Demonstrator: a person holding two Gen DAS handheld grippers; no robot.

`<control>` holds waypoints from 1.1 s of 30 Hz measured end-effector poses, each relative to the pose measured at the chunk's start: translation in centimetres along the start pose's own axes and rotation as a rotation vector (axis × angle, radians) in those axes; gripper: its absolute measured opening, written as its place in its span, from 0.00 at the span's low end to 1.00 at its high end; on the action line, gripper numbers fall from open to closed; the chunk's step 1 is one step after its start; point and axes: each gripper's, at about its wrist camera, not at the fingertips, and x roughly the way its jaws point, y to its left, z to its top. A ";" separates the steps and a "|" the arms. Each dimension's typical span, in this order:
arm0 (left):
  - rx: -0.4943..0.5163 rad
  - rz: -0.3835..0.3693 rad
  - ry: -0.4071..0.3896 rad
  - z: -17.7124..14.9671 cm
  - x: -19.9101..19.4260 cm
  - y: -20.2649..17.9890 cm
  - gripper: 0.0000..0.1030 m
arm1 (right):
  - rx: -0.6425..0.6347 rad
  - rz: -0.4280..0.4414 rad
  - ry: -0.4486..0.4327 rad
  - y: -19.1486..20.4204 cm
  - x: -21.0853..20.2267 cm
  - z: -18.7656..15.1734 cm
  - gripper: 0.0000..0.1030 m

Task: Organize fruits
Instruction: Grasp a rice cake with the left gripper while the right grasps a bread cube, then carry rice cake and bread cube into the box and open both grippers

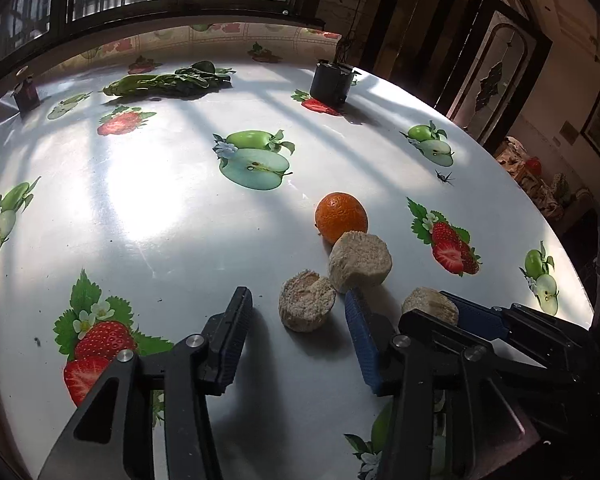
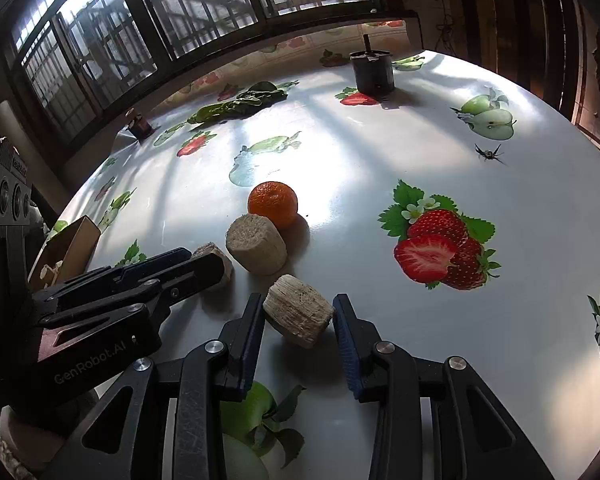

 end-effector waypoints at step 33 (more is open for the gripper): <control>-0.295 0.074 -0.163 -5.7 -15.3 9.4 0.26 | -0.049 -0.014 -0.042 3.5 -3.0 -0.7 0.37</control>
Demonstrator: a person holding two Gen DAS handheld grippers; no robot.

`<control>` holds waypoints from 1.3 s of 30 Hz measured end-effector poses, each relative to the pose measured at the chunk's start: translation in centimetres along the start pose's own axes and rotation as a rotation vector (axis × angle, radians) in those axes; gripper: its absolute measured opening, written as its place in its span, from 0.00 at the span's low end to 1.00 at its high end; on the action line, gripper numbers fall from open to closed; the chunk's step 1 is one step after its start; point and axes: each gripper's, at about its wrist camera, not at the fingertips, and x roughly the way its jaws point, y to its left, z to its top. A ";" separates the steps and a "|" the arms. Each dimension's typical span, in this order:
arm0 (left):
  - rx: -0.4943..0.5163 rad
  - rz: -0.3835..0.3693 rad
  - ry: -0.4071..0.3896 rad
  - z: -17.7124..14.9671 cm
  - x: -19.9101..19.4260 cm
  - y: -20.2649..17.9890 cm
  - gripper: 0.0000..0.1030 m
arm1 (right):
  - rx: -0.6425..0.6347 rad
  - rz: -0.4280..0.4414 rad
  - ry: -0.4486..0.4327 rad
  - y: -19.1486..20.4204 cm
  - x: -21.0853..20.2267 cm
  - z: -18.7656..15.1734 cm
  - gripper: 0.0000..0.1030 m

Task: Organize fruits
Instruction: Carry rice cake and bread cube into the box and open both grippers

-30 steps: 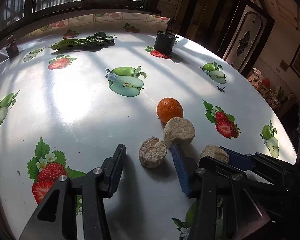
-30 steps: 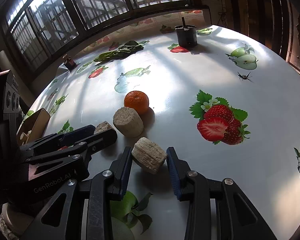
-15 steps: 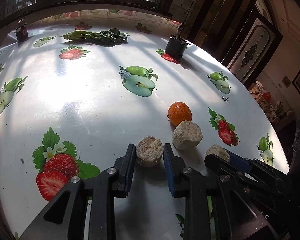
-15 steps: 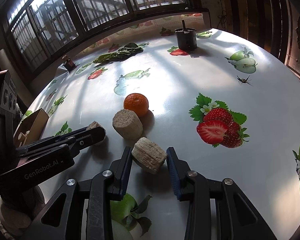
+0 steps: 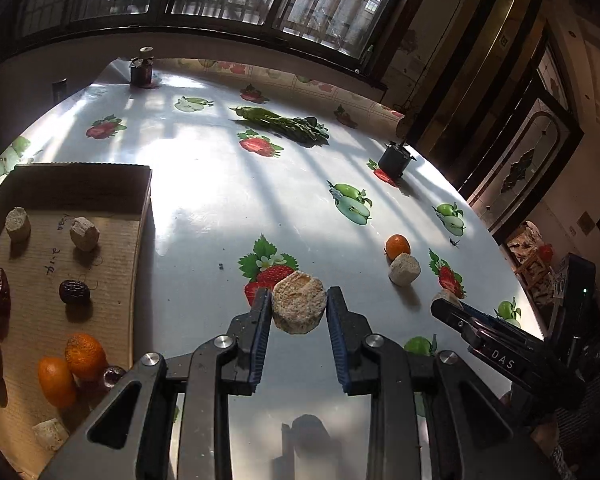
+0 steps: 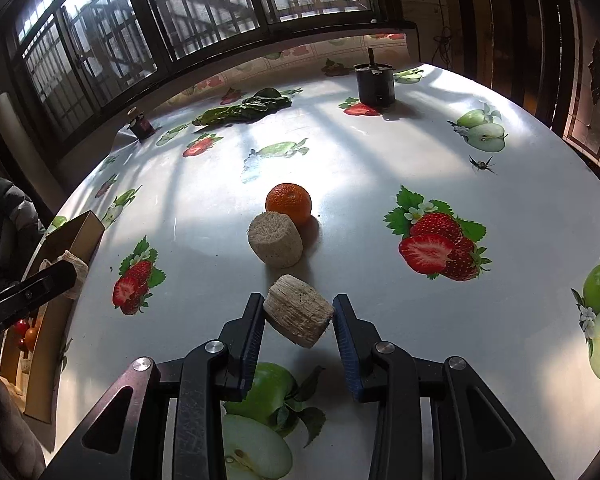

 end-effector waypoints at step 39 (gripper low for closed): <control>-0.126 0.534 -0.096 -3.8 -9.2 13.7 0.54 | -0.535 0.375 0.146 28.1 2.7 -8.2 0.40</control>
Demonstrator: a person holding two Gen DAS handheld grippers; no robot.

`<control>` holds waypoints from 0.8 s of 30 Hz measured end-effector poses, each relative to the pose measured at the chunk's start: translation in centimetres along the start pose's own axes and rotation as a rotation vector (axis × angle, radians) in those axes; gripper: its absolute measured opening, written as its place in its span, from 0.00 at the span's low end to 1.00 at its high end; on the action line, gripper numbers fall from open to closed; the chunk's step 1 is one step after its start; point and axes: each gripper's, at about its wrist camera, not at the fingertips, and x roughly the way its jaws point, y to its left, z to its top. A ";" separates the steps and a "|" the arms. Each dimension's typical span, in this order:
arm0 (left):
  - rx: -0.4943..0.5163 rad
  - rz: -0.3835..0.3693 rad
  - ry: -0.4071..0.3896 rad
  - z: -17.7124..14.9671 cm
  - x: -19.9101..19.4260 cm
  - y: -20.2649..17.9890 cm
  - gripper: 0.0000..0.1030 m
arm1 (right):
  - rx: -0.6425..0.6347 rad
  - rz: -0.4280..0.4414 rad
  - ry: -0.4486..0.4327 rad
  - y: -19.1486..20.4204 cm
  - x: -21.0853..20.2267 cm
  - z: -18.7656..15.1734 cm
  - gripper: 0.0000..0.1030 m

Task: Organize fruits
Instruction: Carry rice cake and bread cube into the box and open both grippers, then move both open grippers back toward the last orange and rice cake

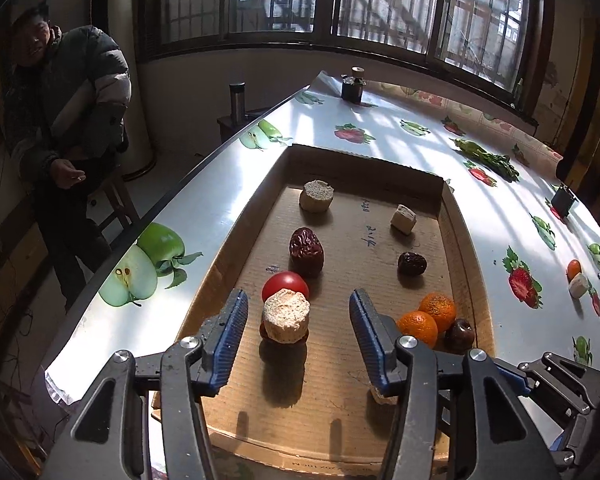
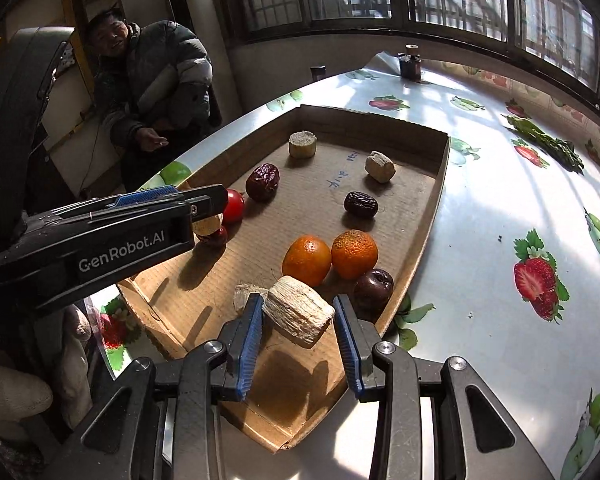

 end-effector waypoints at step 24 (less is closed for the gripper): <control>0.099 0.079 -0.085 0.2 -3.0 -3.6 0.67 | 0.116 -0.031 -0.079 -3.9 -4.5 -0.5 0.57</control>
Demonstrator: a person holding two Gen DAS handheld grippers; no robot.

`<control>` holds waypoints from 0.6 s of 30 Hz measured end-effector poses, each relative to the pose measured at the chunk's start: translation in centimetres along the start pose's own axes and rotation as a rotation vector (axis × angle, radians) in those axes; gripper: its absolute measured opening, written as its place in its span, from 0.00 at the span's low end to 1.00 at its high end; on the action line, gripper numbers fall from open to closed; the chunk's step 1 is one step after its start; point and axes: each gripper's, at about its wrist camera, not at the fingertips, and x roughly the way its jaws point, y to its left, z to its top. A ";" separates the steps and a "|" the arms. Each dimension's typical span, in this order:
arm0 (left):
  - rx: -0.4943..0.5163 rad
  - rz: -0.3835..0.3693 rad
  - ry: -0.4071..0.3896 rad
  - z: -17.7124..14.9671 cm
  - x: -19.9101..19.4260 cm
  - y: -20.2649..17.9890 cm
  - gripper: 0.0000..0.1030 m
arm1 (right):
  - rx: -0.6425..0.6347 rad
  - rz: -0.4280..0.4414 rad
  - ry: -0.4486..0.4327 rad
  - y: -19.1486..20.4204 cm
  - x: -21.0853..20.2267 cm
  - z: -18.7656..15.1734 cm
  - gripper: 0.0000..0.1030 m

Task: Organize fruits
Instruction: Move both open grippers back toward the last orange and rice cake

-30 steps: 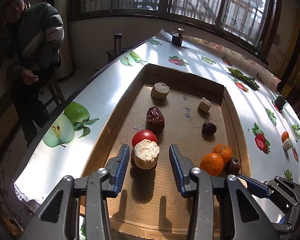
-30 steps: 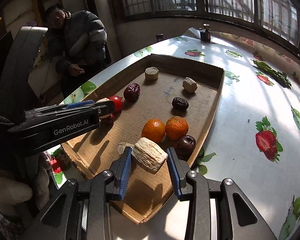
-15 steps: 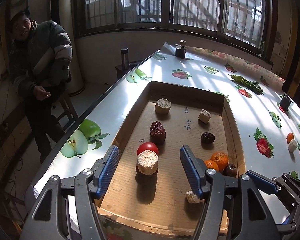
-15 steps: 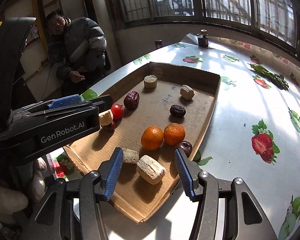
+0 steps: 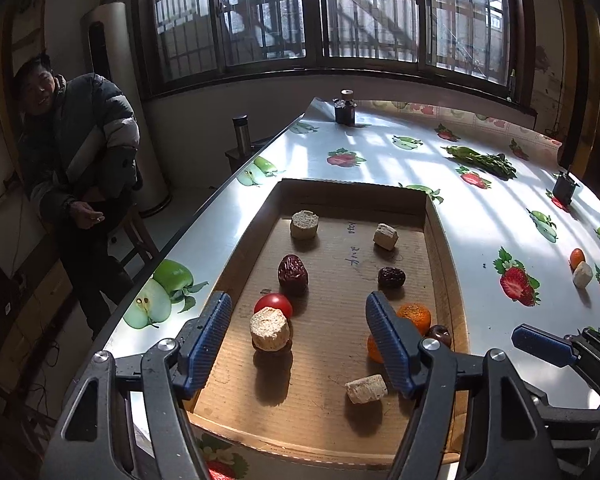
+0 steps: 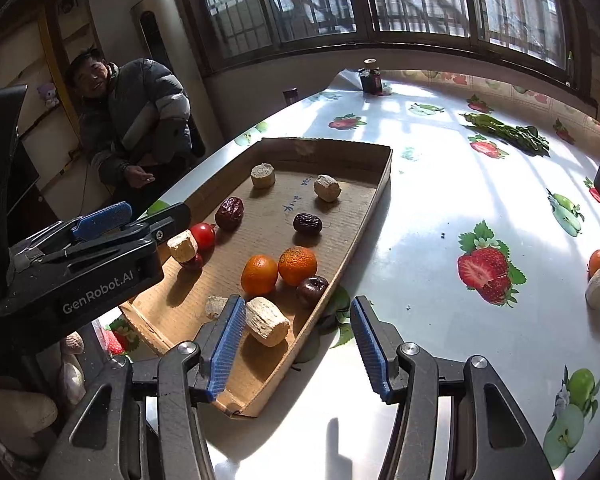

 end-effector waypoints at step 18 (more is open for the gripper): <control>0.138 -0.204 0.013 1.2 -1.6 -9.1 0.68 | 0.277 -0.271 -0.120 -17.8 -10.5 0.4 0.57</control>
